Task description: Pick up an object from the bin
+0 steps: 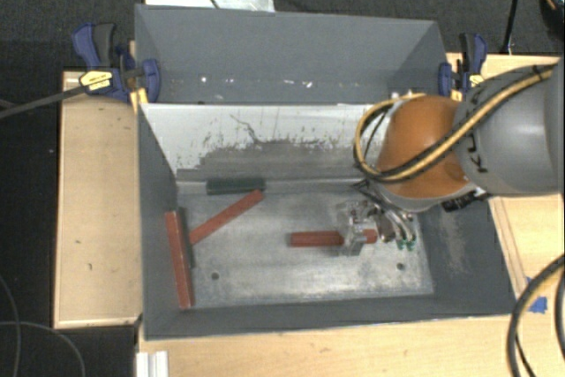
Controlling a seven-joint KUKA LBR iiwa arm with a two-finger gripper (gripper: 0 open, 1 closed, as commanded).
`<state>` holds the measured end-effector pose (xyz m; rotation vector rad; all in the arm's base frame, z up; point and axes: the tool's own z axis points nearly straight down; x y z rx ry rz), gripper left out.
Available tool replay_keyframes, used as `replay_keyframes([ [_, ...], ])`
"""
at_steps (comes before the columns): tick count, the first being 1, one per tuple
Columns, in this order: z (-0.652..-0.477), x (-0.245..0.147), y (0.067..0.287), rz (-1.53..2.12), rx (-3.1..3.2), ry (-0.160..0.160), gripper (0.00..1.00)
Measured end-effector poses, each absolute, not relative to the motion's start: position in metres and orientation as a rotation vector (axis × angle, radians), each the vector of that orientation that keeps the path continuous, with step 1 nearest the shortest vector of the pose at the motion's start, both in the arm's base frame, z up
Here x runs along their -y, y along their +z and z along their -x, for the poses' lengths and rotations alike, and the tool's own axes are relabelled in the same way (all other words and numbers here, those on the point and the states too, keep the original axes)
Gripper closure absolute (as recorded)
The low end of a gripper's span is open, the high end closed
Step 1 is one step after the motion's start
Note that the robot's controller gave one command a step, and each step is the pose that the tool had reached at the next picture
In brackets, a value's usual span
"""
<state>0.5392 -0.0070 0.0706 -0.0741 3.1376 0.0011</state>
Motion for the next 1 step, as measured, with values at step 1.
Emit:
replay_keyframes([
  [1,-0.5601,0.0036,0.2292,0.054,-3.129,0.000,1.00],
])
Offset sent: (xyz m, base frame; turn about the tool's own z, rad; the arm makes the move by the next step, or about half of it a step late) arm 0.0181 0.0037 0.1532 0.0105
